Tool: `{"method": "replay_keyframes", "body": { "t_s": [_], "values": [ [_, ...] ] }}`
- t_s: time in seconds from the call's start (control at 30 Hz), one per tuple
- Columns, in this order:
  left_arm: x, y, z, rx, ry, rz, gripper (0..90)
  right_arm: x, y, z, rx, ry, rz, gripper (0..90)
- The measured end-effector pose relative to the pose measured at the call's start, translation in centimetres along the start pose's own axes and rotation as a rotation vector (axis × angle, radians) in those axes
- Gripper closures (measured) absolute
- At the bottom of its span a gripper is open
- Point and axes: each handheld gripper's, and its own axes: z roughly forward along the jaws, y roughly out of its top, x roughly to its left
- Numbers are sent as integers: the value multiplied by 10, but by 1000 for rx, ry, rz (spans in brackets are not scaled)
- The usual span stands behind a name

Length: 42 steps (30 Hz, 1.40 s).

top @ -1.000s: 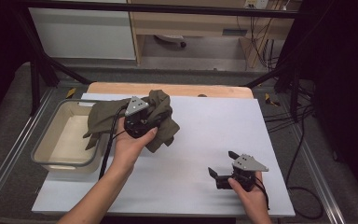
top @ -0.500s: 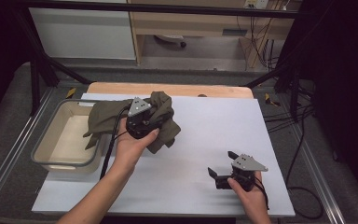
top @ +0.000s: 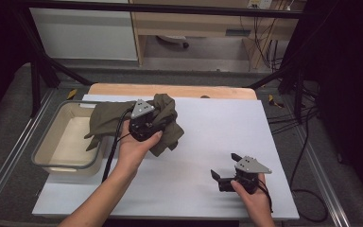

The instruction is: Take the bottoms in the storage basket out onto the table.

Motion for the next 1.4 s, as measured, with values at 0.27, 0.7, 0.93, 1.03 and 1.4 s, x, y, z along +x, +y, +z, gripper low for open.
{"method": "replay_keyframes", "body": {
  "t_s": [0.27, 0.7, 0.93, 1.03, 1.4],
  "values": [
    [-2, -4, 2, 5, -5, 0, 715, 0, 0, 0, 0, 0, 0, 20],
    [-12, -11, 9, 24, -18, 12, 714, 0, 0, 0, 1, 0, 0, 20],
    [-15, -12, 11, 24, -30, 9, 713, 0, 0, 0, 2, -1, 0, 20],
    [-18, -12, 11, 26, -36, 9, 713, 0, 0, 0, 1, -1, -1, 20],
    [-23, -14, 15, 32, -60, -4, 711, 0, 0, -1, -1, 0, 1, 20]
  ]
}}
